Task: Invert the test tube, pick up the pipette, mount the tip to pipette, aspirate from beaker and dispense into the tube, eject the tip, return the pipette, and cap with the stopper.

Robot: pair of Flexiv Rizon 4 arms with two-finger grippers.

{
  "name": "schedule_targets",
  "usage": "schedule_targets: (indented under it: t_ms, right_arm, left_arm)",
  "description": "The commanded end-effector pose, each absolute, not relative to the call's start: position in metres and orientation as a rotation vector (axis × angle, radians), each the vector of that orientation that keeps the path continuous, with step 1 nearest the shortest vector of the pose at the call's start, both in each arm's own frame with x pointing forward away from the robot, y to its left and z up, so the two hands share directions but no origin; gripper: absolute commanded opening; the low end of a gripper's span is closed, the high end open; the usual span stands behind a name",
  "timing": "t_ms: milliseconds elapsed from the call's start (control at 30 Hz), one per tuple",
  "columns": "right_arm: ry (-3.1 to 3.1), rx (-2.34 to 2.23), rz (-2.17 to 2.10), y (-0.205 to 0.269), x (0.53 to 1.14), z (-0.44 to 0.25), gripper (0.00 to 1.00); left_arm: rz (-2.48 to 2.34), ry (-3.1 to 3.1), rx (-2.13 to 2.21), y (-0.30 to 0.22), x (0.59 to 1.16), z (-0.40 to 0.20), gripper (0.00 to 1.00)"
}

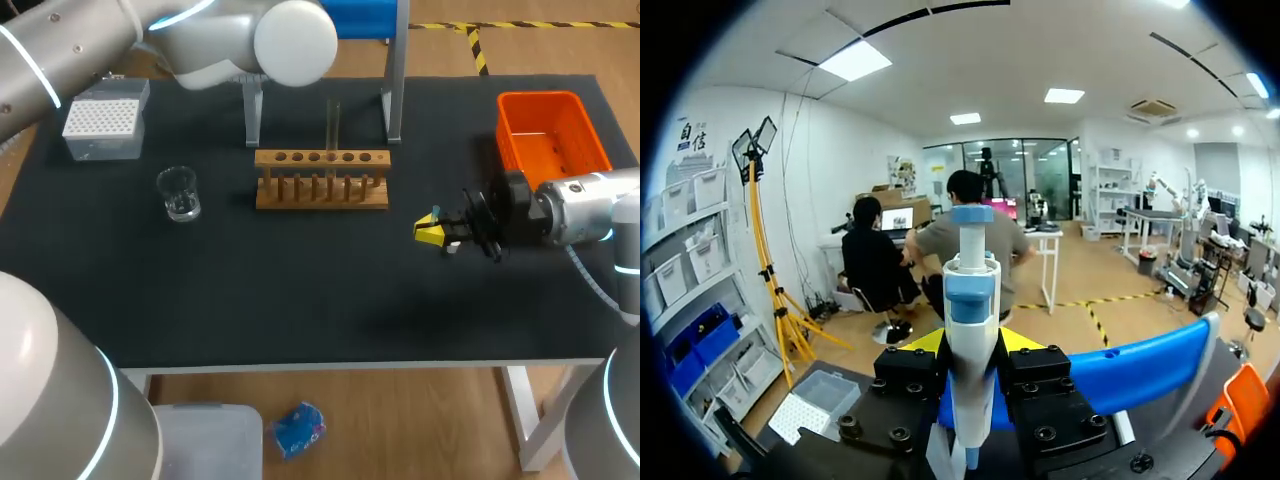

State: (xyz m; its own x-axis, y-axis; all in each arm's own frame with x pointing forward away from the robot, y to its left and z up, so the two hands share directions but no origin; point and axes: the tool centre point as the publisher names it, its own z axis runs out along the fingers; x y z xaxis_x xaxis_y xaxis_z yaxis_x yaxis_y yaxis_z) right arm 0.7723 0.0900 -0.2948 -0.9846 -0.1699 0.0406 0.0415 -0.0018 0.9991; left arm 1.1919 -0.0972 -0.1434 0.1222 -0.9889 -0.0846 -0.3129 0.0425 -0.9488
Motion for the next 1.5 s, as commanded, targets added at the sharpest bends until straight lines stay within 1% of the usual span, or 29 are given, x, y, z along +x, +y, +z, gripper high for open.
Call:
schedule_targets:
  t_ms: [33,167,400,867,1200,1300,1333,1500]
  right_arm:
    - [-2.109,0.138,-2.12,0.089,0.772,-0.295,0.0]
    - [-2.109,0.138,-2.12,0.089,0.772,-0.295,0.0]
    - [-2.109,0.138,-2.12,0.089,0.772,-0.295,0.0]
    - [-2.109,0.138,-2.12,0.089,0.772,-0.295,0.0]
    - [-2.109,0.138,-2.12,0.089,0.772,-0.295,0.0]
    - [-2.109,0.138,-2.12,0.089,0.772,-0.295,0.0]
    - [-2.109,0.138,-2.12,0.089,0.772,-0.295,0.0]
    - [-2.109,0.138,-2.12,0.089,0.772,-0.295,0.0]
  left_arm:
    - [-0.915,1.454,-1.431,-0.095,1.189,-0.143,0.0]
    - [-0.928,1.605,-1.39,-0.095,1.183,-0.146,0.0]
    - [-0.879,1.72,-1.372,-0.072,1.174,-0.147,0.0]
    - [-0.879,1.72,-1.372,-0.072,1.174,-0.147,0.0]
    - [-1.194,1.949,-1.143,-0.001,1.152,-0.135,0.0]
    - [-1.332,2.092,-0.995,0.009,1.141,-0.134,0.0]
    - [-1.268,2.076,-0.983,0.014,1.14,-0.136,0.0]
    - [-1.268,2.076,-0.983,0.014,1.14,-0.136,0.0]
